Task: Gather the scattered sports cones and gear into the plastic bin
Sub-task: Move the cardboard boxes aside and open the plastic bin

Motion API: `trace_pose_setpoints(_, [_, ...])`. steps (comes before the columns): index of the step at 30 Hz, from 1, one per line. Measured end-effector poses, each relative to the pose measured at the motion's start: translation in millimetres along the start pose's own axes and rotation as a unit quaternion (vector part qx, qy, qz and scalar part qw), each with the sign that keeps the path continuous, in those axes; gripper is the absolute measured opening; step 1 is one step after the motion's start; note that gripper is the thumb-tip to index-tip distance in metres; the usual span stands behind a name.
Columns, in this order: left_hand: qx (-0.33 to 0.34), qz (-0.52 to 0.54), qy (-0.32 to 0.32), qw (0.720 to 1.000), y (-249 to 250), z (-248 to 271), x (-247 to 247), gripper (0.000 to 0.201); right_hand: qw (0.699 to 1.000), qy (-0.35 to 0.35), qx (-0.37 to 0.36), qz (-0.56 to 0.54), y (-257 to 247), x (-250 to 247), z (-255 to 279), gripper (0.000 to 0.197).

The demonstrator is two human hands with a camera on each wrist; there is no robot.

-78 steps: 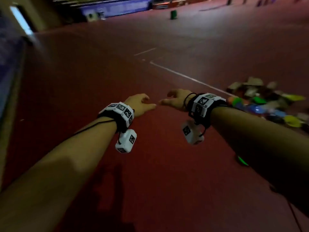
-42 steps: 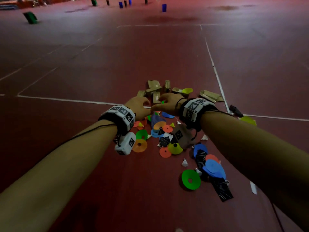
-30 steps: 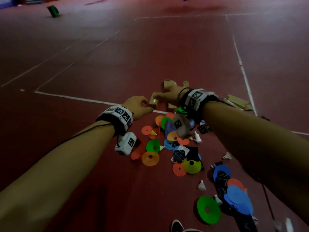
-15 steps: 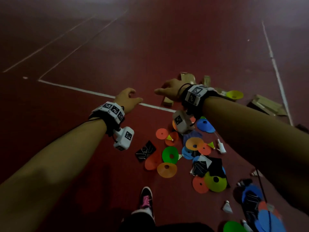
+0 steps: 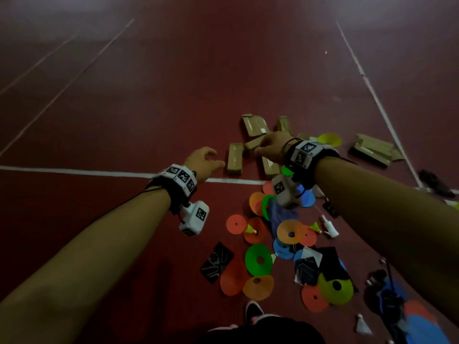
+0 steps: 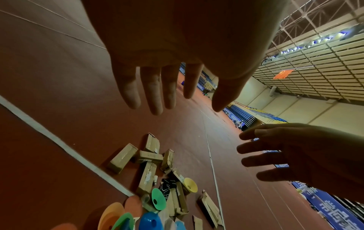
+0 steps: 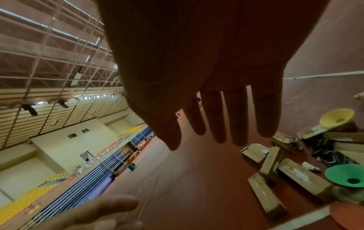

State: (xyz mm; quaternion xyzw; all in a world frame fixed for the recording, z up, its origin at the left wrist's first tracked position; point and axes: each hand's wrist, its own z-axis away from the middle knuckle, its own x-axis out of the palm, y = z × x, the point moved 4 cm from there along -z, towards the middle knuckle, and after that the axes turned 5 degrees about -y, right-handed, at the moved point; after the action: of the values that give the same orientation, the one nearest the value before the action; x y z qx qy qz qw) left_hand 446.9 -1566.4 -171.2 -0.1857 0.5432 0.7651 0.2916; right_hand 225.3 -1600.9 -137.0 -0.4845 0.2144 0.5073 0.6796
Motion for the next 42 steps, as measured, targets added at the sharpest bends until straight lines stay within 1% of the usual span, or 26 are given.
trace_pose_setpoints(3, [-0.004, 0.008, 0.004, 1.000, 1, -35, -14, 0.047, 0.997, 0.011, 0.006, -0.075, -1, -15, -42, 0.045])
trace_pose_setpoints(5, [-0.010, 0.016, 0.008, 1.000, 0, -62, -26, 0.050, 0.992, 0.002, 0.021, -0.127, -4, -15, -71, 0.047])
trace_pose_setpoints(7, [-0.014, 0.028, 0.008, 0.999, 0, -89, -39, 0.054, 0.988, -0.009, 0.026, -0.154, -12, -14, -97, 0.045])
trace_pose_setpoints(10, [-0.018, 0.049, 0.008, 0.999, 0, -139, -60, 0.055, 0.984, -0.011, 0.031, -0.174, -27, -17, -144, 0.039])
trace_pose_setpoints(12, [-0.015, 0.065, 0.009, 0.998, -4, -177, -71, 0.055, 0.980, -0.016, 0.047, -0.191, -36, -19, -180, 0.036])
trace_pose_setpoints(15, [-0.016, 0.080, 0.018, 0.997, -18, -244, -92, 0.055, 0.970, -0.021, 0.061, -0.235, -58, -26, -247, 0.037])
trace_pose_setpoints(17, [-0.020, 0.090, 0.014, 0.996, -27, -291, -110, 0.056, 0.968, -0.010, 0.066, -0.244, -73, -34, -297, 0.035])
trace_pose_setpoints(19, [-0.031, 0.088, -0.006, 0.996, -29, -341, -131, 0.054, 0.963, 0.015, 0.082, -0.255, -88, -47, -341, 0.037])
trace_pose_setpoints(21, [-0.036, 0.078, -0.021, 0.996, -28, -389, -156, 0.052, 0.966, 0.030, 0.090, -0.239, -107, -60, -371, 0.043])
trace_pose_setpoints(23, [-0.027, 0.058, -0.037, 0.997, -19, -438, -181, 0.054, 0.974, 0.049, 0.092, -0.202, -123, -76, -397, 0.042])
trace_pose_setpoints(25, [-0.027, 0.051, -0.051, 0.997, -8, -481, -193, 0.053, 0.971, 0.051, 0.105, -0.208, -126, -84, -422, 0.040])
trace_pose_setpoints(26, [-0.029, 0.070, -0.058, 0.995, -2, -496, -196, 0.052, 0.971, 0.053, 0.104, -0.208, -125, -86, -433, 0.038])
trace_pose_setpoints(29, [-0.053, 0.149, -0.069, 0.985, 12, -554, -192, 0.050, 0.964, 0.062, 0.126, -0.226, -111, -107, -477, 0.034])
trace_pose_setpoints(30, [-0.061, 0.161, -0.073, 0.982, 12, -565, -188, 0.049, 0.958, 0.066, 0.136, -0.245, -103, -111, -488, 0.033])
trace_pose_setpoints(32, [-0.077, 0.166, -0.080, 0.980, 14, -601, -177, 0.044, 0.935, 0.067, 0.166, -0.305, -80, -114, -524, 0.031])
trace_pose_setpoints(35, [-0.094, 0.175, -0.089, 0.976, 18, -658, -154, 0.044, 0.912, 0.050, 0.198, -0.356, -44, -110, -578, 0.025])
trace_pose_setpoints(39, [-0.113, 0.190, -0.066, 0.973, 31, -741, -126, 0.048, 0.901, 0.018, 0.230, -0.368, 7, -106, -656, 0.028])
trace_pose_setpoints(42, [-0.147, 0.214, -0.069, 0.963, 43, -799, -100, 0.048, 0.894, -0.008, 0.253, -0.369, 45, -107, -707, 0.030])
